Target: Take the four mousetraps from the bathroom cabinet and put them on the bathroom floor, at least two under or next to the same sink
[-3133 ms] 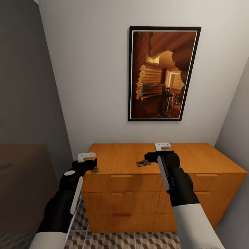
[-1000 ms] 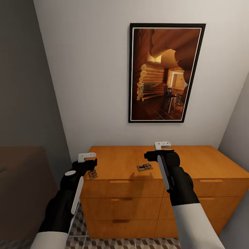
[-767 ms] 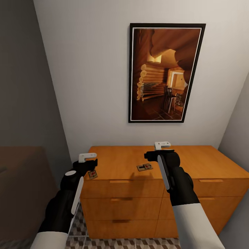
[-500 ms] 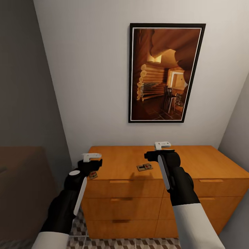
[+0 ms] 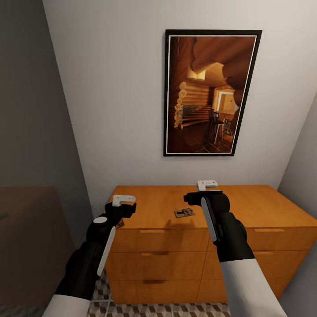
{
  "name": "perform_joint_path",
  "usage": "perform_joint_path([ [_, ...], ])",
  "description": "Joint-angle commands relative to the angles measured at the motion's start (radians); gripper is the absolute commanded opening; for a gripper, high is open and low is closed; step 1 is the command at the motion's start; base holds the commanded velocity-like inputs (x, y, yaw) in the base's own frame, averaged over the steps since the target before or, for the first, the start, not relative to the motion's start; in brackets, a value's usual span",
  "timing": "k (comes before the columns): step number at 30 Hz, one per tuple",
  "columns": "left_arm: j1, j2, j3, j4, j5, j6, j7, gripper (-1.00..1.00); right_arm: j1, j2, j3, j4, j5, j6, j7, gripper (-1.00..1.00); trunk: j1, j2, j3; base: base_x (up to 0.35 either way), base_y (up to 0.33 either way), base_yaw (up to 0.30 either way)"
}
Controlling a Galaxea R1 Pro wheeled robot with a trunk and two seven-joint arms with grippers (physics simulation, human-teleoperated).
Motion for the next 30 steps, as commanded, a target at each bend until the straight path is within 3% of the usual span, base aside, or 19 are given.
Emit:
perform_joint_path([
  [1,-0.001,0.000,-0.002,-0.001,-0.008,0.005,0.000,1.00,-0.001,0.000,0.000,-0.001,0.005,0.005,0.001,1.00,0.000,-0.001,-0.001,0.000,0.000,0.000],
  [8,-0.001,0.002,-0.006,-0.001,-0.008,0.004,-0.011,1.00,-0.001,-0.007,-0.003,-0.001,0.005,0.005,0.001,1.00,0.000,-0.001,-0.001,0.000,0.000,0.000],
  [20,-0.001,0.012,0.000,-0.001,-0.009,0.003,-0.095,1.00,-0.001,-0.013,-0.003,-0.001,0.002,0.005,0.001,1.00,0.000,-0.001,-0.001,0.000,0.000,0.000],
  [30,-0.001,0.013,0.004,-0.001,-0.014,0.003,-0.107,1.00,-0.001,-0.011,0.002,-0.001,0.002,0.005,0.001,1.00,0.000,-0.001,-0.001,0.000,0.000,0.000],
])
